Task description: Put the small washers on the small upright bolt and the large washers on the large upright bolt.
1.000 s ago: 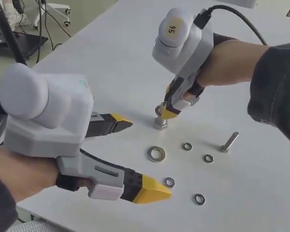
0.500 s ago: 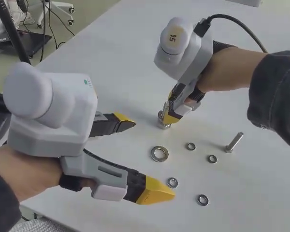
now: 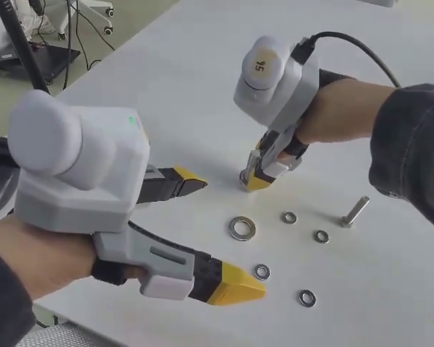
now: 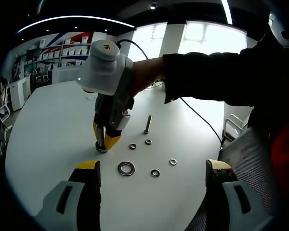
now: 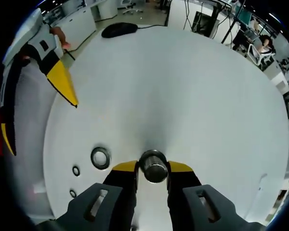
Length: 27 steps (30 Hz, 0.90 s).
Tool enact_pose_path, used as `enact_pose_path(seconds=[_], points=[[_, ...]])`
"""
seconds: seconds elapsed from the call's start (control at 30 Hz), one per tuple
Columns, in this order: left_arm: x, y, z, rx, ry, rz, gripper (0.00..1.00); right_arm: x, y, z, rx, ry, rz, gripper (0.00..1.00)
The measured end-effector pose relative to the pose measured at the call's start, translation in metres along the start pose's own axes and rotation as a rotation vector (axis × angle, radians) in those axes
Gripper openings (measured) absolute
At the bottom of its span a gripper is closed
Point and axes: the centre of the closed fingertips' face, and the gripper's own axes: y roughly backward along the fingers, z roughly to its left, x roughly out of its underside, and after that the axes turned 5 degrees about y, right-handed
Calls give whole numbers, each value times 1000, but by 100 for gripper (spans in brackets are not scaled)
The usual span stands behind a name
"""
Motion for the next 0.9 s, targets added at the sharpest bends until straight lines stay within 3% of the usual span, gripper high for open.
enact_pose_path(seconds=[0.9], points=[[0,-1,-1,1,0,6,90,9,9,0,2,-16,-15,31]])
